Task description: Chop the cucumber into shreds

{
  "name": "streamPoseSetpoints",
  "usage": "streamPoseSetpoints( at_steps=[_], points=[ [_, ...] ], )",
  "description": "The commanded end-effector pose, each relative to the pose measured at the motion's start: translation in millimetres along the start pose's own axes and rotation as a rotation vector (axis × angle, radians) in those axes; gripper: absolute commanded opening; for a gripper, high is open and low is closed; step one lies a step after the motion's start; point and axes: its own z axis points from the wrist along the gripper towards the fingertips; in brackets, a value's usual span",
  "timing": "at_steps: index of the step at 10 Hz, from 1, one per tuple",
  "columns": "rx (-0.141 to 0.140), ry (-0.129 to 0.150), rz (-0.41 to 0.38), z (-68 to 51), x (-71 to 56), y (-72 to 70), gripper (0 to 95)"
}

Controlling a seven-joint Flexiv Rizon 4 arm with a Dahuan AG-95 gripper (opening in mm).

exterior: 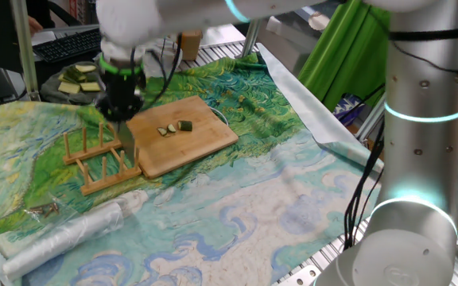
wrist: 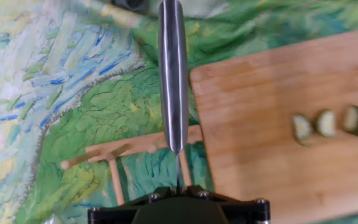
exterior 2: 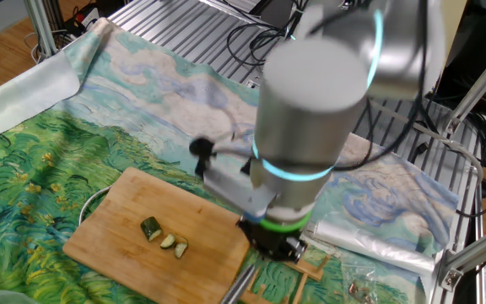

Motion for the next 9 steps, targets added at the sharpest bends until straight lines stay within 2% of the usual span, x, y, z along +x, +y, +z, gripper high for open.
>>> streamPoseSetpoints(
  at_steps=[1, 3, 5, 6, 9],
  points=[
    [-0.004, 0.002, 0.051, -34.8, 0.1, -9.1, 0.0],
    [0.002, 0.010, 0.046, -50.8, -3.0, -18.4, 0.0],
    [0.007, 0.009, -0.002, -55.7, -12.4, -41.6, 0.0],
    [0.006, 0.007, -0.022, -54.3, -17.6, -50.7, 0.0],
    [0.008, -0.005, -0.094, -32.2, -44.7, -93.7, 0.0]
  ],
)
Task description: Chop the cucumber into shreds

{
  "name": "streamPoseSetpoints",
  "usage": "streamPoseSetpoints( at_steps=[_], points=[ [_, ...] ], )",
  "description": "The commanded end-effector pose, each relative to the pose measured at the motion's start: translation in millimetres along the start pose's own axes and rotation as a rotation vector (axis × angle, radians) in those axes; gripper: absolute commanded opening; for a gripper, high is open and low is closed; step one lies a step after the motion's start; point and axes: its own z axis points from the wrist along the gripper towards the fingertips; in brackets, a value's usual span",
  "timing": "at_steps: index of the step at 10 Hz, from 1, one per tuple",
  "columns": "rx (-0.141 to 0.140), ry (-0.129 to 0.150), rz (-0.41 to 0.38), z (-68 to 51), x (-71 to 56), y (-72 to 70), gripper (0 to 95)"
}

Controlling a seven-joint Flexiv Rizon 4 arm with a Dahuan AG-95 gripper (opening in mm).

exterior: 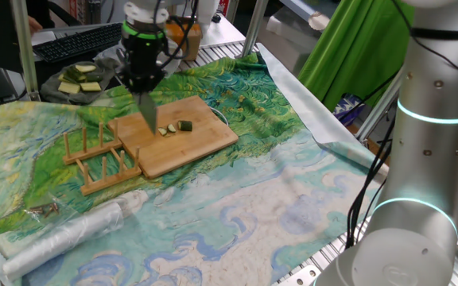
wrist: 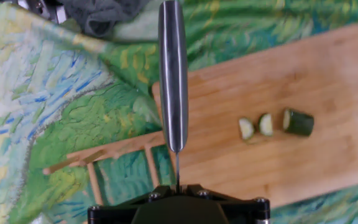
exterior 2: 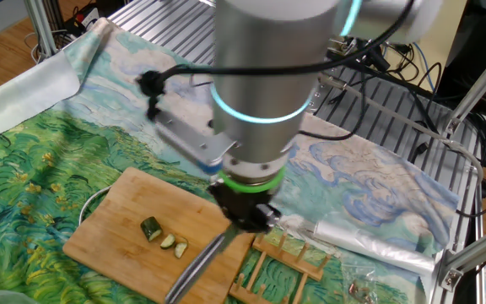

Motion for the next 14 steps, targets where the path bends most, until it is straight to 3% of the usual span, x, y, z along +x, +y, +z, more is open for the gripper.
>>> streamPoseSetpoints(
  at_steps=[1, 5, 10, 12, 14],
  points=[
    [0.005, -0.016, -0.034, 18.4, -16.0, -33.0, 0.0],
    [0.025, -0.028, -0.021, 41.7, -26.7, -76.5, 0.0],
    [0.053, -0.042, 0.027, 59.6, -25.9, -117.7, 0.0],
    [0.084, -0.050, 0.069, 68.0, -27.8, -123.6, 0.0],
    [0.087, -0.062, 0.079, 79.1, -30.8, -126.6, 0.0]
  ],
)
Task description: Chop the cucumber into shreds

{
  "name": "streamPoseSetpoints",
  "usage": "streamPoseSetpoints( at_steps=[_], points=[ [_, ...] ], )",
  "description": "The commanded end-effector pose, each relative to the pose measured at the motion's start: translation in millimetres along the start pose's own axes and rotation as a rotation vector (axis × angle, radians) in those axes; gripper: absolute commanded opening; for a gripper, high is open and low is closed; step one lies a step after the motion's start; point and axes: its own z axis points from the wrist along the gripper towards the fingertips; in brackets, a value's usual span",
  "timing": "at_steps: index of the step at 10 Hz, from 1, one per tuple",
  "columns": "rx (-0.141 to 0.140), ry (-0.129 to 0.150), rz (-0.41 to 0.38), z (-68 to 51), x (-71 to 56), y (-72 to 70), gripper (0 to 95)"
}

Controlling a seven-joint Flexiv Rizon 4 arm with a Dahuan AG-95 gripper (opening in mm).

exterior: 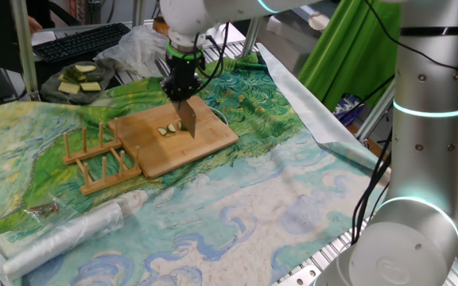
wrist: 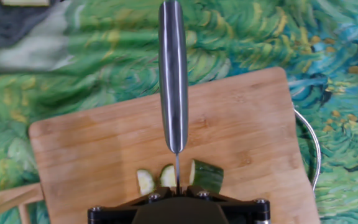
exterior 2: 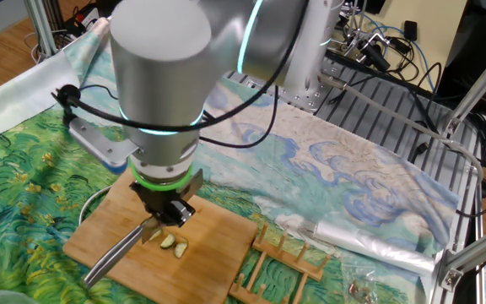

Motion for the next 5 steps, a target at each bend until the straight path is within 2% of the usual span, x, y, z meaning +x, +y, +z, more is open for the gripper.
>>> streamPoseSetpoints(
  at_steps=[1, 5],
  points=[
    [-0.003, -0.004, 0.002, 10.6, -3.1, -2.0, 0.0],
    [-0.006, 0.005, 0.016, 11.0, -3.5, -2.7, 0.0]
  ],
)
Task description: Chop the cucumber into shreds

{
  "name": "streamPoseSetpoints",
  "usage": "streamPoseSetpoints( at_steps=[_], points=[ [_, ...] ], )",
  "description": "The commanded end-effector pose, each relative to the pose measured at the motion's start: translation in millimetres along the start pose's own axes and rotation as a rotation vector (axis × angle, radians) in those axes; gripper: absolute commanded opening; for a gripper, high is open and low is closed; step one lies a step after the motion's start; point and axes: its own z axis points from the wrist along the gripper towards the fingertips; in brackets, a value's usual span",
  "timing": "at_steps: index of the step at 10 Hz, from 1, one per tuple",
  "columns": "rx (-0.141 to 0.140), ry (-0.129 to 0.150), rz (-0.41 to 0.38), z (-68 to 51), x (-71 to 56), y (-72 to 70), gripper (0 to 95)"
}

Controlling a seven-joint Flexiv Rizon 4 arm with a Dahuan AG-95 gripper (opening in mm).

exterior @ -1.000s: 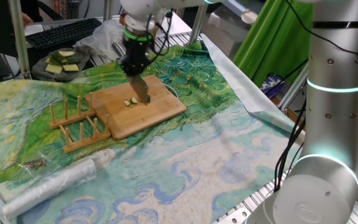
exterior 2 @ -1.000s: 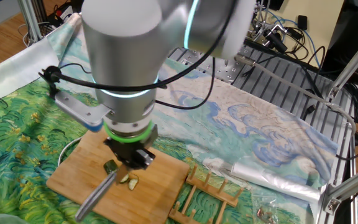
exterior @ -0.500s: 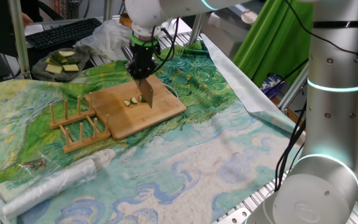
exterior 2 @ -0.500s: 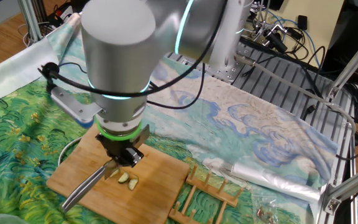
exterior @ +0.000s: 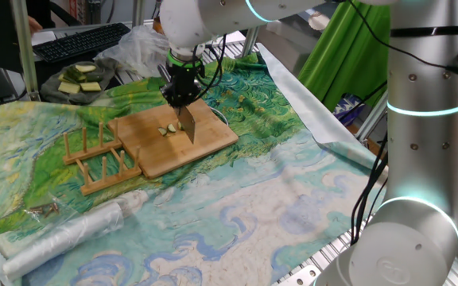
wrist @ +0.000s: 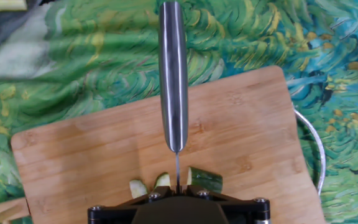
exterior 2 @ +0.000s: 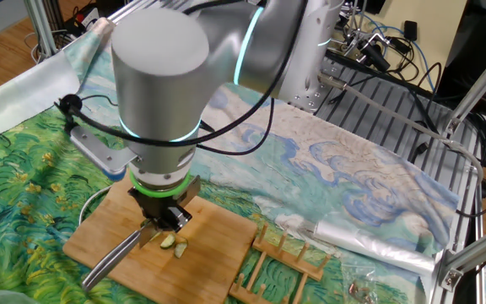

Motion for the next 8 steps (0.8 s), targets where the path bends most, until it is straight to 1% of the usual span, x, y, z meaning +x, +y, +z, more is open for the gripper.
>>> streamPoseSetpoints(
  at_steps=[1, 2, 3, 5, 7, 8],
  points=[
    [-0.004, 0.010, 0.006, -5.3, 0.3, -0.7, 0.0],
    [-0.003, 0.011, 0.019, -5.3, 0.3, -0.7, 0.0],
    [0.006, 0.009, 0.038, -5.3, 0.3, -0.7, 0.0],
    [0.044, 0.013, 0.106, -5.3, 0.3, -0.7, 0.0],
    [0.045, 0.016, 0.157, -5.3, 0.3, -0.7, 0.0],
    [0.045, 0.014, 0.156, -5.3, 0.3, -0.7, 0.0]
  ],
)
